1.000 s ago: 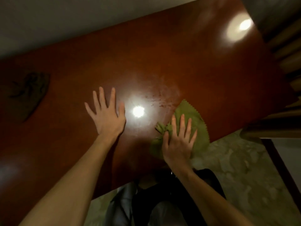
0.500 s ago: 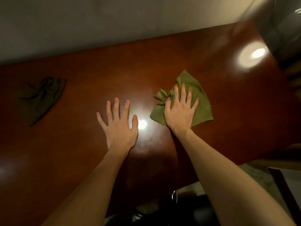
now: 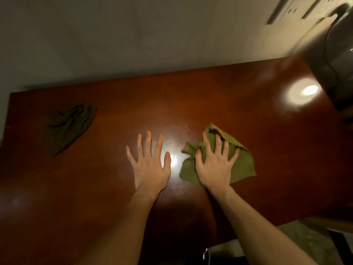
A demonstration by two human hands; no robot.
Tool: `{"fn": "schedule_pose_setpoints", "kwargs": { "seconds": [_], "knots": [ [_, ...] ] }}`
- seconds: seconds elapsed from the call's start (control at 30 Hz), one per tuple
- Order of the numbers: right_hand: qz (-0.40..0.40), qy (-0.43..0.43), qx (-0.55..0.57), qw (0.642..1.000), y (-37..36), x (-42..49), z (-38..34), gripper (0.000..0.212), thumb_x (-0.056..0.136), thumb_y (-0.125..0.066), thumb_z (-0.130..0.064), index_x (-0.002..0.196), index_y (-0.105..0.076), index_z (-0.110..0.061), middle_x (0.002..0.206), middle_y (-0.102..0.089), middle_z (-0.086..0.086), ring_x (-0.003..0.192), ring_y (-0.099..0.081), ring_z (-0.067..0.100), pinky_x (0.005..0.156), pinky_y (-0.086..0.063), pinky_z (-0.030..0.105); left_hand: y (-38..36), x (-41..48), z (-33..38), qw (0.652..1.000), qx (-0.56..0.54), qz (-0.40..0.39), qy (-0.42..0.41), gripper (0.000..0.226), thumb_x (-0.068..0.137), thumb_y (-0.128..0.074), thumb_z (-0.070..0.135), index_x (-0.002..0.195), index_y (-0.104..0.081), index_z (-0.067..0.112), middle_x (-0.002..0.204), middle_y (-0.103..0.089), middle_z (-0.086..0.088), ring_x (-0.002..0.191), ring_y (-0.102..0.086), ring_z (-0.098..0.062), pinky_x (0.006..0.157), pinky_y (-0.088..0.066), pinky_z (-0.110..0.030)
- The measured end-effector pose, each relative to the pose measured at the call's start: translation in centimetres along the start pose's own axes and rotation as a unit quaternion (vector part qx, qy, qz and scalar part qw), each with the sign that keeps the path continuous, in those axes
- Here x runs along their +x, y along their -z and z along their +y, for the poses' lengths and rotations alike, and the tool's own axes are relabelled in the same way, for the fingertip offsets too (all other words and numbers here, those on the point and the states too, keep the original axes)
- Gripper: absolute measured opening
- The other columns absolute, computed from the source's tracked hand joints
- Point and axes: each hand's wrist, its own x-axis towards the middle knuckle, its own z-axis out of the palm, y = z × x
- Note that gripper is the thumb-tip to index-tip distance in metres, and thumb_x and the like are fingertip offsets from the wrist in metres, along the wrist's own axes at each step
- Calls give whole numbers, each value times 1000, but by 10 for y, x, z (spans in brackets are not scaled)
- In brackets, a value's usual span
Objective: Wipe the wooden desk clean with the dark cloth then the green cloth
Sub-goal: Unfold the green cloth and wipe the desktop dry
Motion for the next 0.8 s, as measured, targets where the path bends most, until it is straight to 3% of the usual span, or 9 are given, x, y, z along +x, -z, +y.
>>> {"fn": "schedule_pose_setpoints", "kwargs": {
  "seconds": [0.17,0.3,0.47,0.8],
  "knots": [
    [10,16,22,1000,4,62,-9,65,103,-27,-58,164,-22,-39,174,-20,4,161,-11,32,124,-1,71,-1,0,-1,1000,-5,14,-1,65,106,-24,59,167,-17,39,177,-8,-2,163,8,-25,127,4,-65],
    [24,37,16,999,3,30,-2,66,103,-28,-55,165,-26,-35,174,-20,2,162,-10,29,126,-6,66,0,-2,-2,1000,-12,16,-6,65,106,-23,59,167,-18,38,177,-10,-2,164,6,-25,127,2,-65],
    [11,53,3,999,0,-22,5,66,103,-38,-55,165,-24,-37,175,-16,-1,162,-8,27,127,-2,63,1,0,0,1000,-6,21,1,64,106,-25,58,167,-22,37,176,-14,-3,164,4,-26,126,-1,-67],
    [1,75,24,997,8,98,-19,67,103,-24,-59,165,-21,-37,175,-15,1,162,-4,29,126,-1,65,-5,0,-2,999,-5,38,1,64,105,-25,59,166,-23,38,176,-16,-4,164,1,-25,127,1,-66]
  ]
}}
